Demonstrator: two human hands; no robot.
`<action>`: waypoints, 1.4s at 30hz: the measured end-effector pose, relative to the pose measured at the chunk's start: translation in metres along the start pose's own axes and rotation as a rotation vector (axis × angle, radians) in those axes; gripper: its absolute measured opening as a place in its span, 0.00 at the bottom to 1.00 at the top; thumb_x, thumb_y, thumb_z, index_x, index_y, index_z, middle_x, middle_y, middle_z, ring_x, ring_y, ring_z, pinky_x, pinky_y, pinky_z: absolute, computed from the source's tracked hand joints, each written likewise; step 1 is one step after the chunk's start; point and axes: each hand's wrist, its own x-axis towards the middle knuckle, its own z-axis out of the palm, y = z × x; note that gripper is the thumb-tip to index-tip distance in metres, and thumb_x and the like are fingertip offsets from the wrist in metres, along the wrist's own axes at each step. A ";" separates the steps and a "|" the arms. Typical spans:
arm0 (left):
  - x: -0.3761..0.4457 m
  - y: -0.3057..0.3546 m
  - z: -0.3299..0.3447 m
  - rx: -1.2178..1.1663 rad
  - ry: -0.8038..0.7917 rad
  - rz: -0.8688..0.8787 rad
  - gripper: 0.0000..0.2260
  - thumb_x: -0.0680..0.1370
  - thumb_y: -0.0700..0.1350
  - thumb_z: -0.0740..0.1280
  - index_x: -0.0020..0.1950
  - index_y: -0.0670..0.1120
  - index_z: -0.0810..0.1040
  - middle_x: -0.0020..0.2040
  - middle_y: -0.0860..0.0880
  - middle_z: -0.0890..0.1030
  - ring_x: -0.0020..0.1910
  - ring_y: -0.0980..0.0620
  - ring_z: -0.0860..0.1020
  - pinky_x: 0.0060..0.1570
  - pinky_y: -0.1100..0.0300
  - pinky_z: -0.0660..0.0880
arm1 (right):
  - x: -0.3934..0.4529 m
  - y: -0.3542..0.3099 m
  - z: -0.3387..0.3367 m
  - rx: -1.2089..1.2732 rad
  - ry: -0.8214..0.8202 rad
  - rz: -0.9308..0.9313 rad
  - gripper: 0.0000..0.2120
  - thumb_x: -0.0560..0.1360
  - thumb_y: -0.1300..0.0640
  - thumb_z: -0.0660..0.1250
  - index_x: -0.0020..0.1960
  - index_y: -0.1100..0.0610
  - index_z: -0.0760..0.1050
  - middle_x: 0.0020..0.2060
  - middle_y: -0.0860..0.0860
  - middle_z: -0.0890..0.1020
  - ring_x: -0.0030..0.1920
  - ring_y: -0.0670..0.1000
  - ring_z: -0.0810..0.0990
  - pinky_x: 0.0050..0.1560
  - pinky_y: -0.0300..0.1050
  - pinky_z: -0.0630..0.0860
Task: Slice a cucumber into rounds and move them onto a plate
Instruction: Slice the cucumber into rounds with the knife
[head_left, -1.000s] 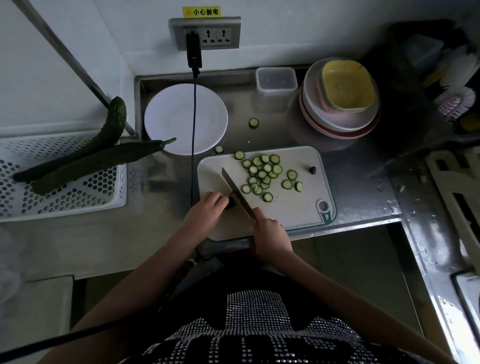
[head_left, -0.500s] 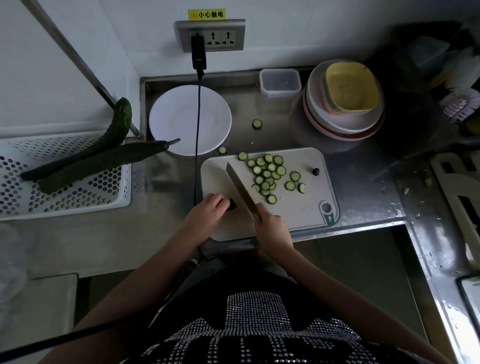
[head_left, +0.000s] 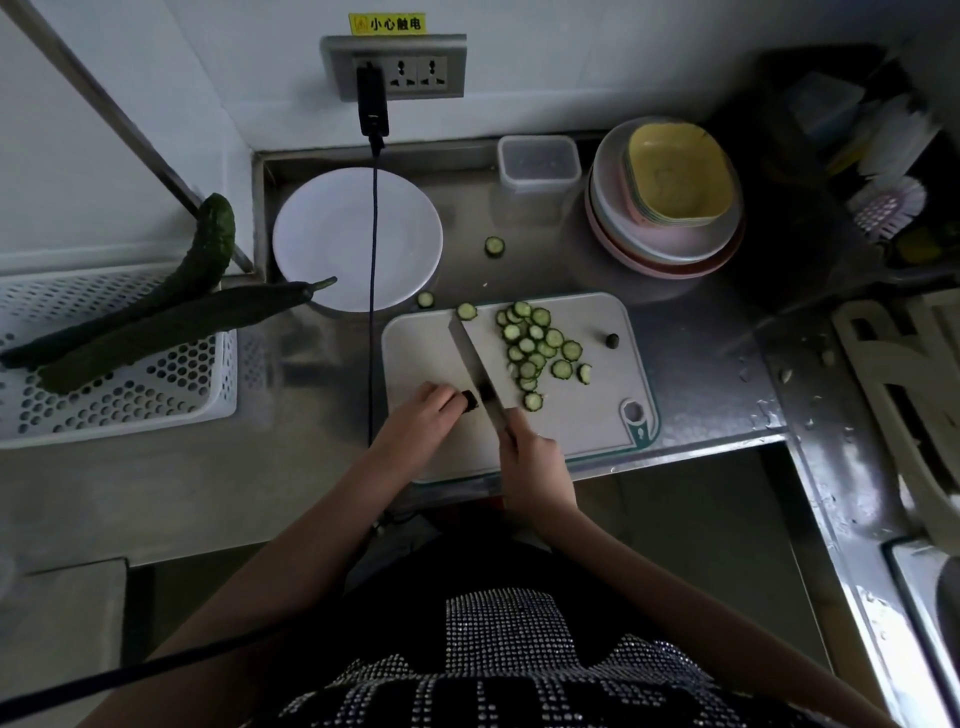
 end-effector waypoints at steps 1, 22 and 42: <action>0.000 0.001 -0.002 -0.003 0.005 0.000 0.17 0.60 0.30 0.77 0.46 0.38 0.79 0.43 0.43 0.78 0.41 0.43 0.78 0.26 0.56 0.77 | -0.001 0.001 0.001 0.007 0.000 0.006 0.08 0.81 0.58 0.53 0.58 0.54 0.67 0.36 0.61 0.78 0.37 0.63 0.77 0.35 0.52 0.72; 0.004 -0.005 0.002 -0.011 -0.042 0.102 0.19 0.64 0.30 0.74 0.53 0.38 0.78 0.47 0.43 0.78 0.46 0.44 0.75 0.40 0.52 0.78 | -0.001 0.005 0.001 -0.259 -0.056 -0.109 0.09 0.82 0.57 0.53 0.60 0.58 0.65 0.42 0.63 0.80 0.42 0.65 0.79 0.35 0.50 0.68; 0.005 -0.007 0.005 0.056 -0.021 0.125 0.11 0.69 0.35 0.60 0.49 0.38 0.77 0.46 0.42 0.78 0.46 0.44 0.74 0.37 0.53 0.79 | 0.006 0.009 0.004 -0.333 -0.152 -0.084 0.05 0.80 0.63 0.53 0.56 0.59 0.62 0.43 0.63 0.80 0.43 0.65 0.80 0.35 0.52 0.69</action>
